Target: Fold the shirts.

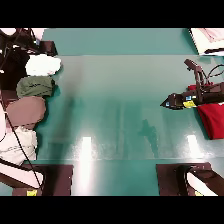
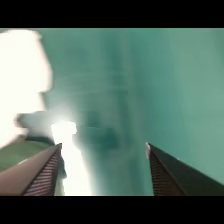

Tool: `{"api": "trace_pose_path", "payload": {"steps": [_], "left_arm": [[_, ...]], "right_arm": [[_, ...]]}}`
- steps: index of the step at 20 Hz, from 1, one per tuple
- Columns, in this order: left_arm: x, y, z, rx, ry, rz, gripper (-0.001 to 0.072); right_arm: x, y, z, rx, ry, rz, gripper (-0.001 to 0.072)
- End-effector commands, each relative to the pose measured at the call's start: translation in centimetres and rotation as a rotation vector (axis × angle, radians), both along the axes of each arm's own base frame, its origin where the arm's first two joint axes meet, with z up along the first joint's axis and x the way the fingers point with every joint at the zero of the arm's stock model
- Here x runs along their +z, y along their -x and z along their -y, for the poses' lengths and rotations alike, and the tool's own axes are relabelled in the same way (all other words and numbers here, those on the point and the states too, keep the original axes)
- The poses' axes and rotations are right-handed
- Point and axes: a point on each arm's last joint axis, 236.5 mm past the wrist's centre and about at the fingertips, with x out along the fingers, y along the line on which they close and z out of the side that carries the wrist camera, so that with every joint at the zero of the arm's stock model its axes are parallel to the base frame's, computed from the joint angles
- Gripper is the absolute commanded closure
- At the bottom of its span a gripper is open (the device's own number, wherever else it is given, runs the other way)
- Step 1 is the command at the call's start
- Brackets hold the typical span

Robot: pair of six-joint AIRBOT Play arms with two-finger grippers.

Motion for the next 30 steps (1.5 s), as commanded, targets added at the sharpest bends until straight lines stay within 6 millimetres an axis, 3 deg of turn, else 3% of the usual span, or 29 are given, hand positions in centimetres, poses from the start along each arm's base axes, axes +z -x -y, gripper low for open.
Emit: {"api": "trace_pose_path", "payload": {"steps": [1, 4, 6, 9, 11, 15, 16, 18, 20, 21, 23, 25, 27, 30], "left_arm": [[-4.3, -2.8, -6.9, 0.132, -0.122, 0.006, 0.0088], [-9.7, -3.7, -10.6, 0.187, -0.121, -0.061, 0.0088], [-11.8, -4.6, -11.9, 0.200, -0.123, -0.059, 0.0088], [-13.7, -5.7, -12.3, 0.201, -0.135, -0.045, 0.0089], [-13.9, -6.4, -12.4, 0.191, -0.143, -0.019, 0.0095], [-13.4, -7.2, -12.4, 0.189, -0.143, 0.022, 0.0644], [-13.2, -7.1, -12.3, 0.190, -0.135, 0.019, 0.0684], [-12.0, -7.2, -11.7, 0.192, -0.104, 0.018, 0.0684], [-8.3, -7.7, -10.9, 0.193, -0.060, 0.080, 0.0685], [-5.5, -8.0, -10.3, 0.190, -0.037, 0.142, 0.0685], [1.3, -7.7, -9.0, 0.175, -0.018, 0.279, 0.0685], [9.0, -5.9, -6.1, 0.090, -0.014, 0.409, 0.0685], [17.3, -2.3, -0.8, -0.044, 0.081, 0.552, 0.0685], [29.3, 6.5, 8.9, -0.347, 0.269, 0.776, 0.0685]], "right_arm": [[0.0, 0.2, 0.0, 0.004, 0.000, -0.005, 0.0695], [0.0, 0.2, -0.1, 0.006, 0.000, -0.008, 0.0695], [0.0, 0.2, -0.1, 0.005, 0.000, -0.008, 0.0695], [-0.1, 0.2, -0.1, 0.005, 0.000, -0.007, 0.0695], [0.0, 0.2, -0.1, -0.002, -0.002, -0.009, 0.0695], [0.0, 0.2, -0.1, -0.015, -0.006, -0.017, 0.0695], [0.0, 0.2, -0.1, -0.017, -0.007, -0.019, 0.0695], [0.0, 0.2, -0.1, -0.017, -0.007, -0.018, 0.0695], [0.0, 0.1, -0.1, -0.017, -0.007, -0.018, 0.0695], [0.0, 0.1, -0.1, -0.017, -0.007, -0.018, 0.0695], [0.1, -0.1, 0.0, -0.023, -0.008, -0.008, 0.0695], [0.5, -1.2, -0.1, -0.048, -0.021, 0.034, 0.0695], [2.5, -3.1, -0.6, -0.097, -0.087, 0.108, 0.0695], [7.7, -5.8, 0.1, -0.139, -0.117, 0.257, 0.0695]]}}
